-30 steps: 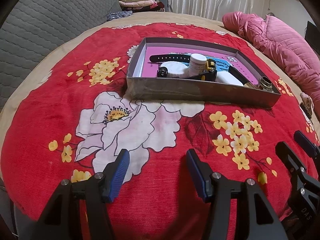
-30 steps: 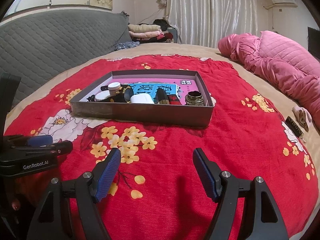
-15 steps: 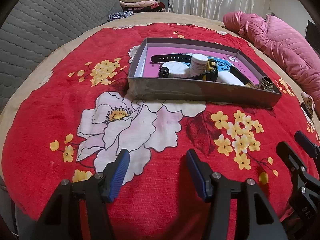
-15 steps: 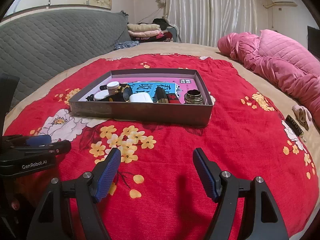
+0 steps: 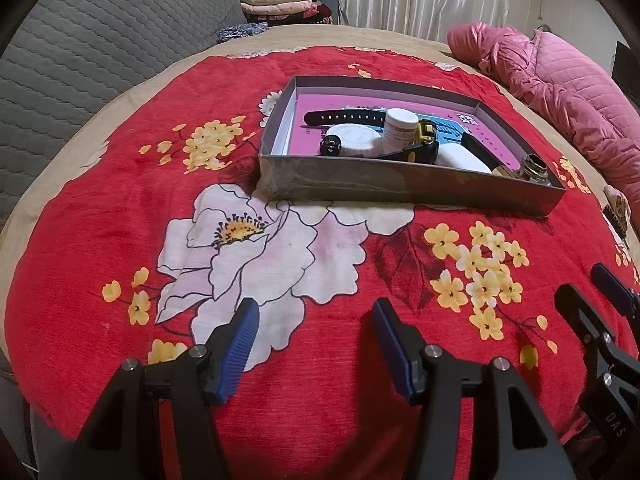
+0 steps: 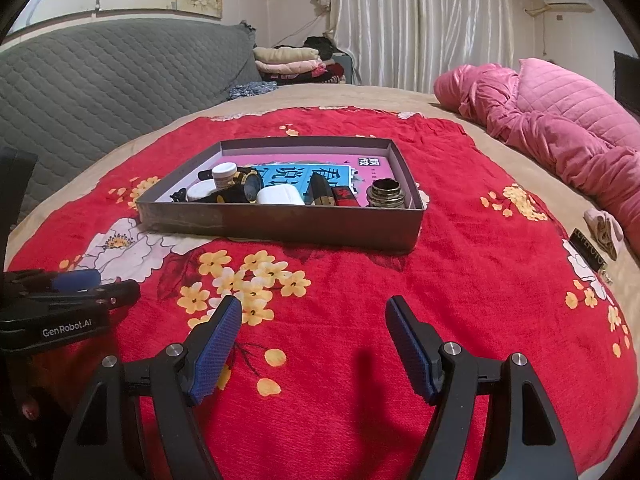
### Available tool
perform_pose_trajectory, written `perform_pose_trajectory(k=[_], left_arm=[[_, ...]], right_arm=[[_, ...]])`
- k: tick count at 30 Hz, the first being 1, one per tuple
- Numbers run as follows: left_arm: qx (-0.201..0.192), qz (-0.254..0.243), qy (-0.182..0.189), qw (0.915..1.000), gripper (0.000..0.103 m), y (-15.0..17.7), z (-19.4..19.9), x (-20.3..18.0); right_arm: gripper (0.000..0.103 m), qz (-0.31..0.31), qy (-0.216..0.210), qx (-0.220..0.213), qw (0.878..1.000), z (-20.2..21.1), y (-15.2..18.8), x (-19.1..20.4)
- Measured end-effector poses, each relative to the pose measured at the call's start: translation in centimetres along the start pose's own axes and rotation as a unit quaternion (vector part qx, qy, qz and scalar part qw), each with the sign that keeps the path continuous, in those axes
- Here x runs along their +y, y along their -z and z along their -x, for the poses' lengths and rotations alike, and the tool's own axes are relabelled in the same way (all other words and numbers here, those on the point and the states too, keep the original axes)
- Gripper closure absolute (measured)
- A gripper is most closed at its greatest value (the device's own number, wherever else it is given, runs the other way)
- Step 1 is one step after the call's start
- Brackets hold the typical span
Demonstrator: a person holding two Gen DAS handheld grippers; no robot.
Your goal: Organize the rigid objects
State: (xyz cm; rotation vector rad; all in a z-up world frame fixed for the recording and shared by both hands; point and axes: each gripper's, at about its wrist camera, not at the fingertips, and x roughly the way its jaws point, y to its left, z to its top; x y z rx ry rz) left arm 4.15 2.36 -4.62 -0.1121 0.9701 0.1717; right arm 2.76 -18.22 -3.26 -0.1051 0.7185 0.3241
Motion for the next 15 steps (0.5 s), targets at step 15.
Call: perform_pose_trajectory(k=[15], left_arm=[[-0.008, -0.004, 0.003, 1.0000, 0.044, -0.09, 0.23, 0.04]], right_arm=[[0.027, -0.003, 0.001, 0.001, 1.000, -0.06, 0.00, -0.20]])
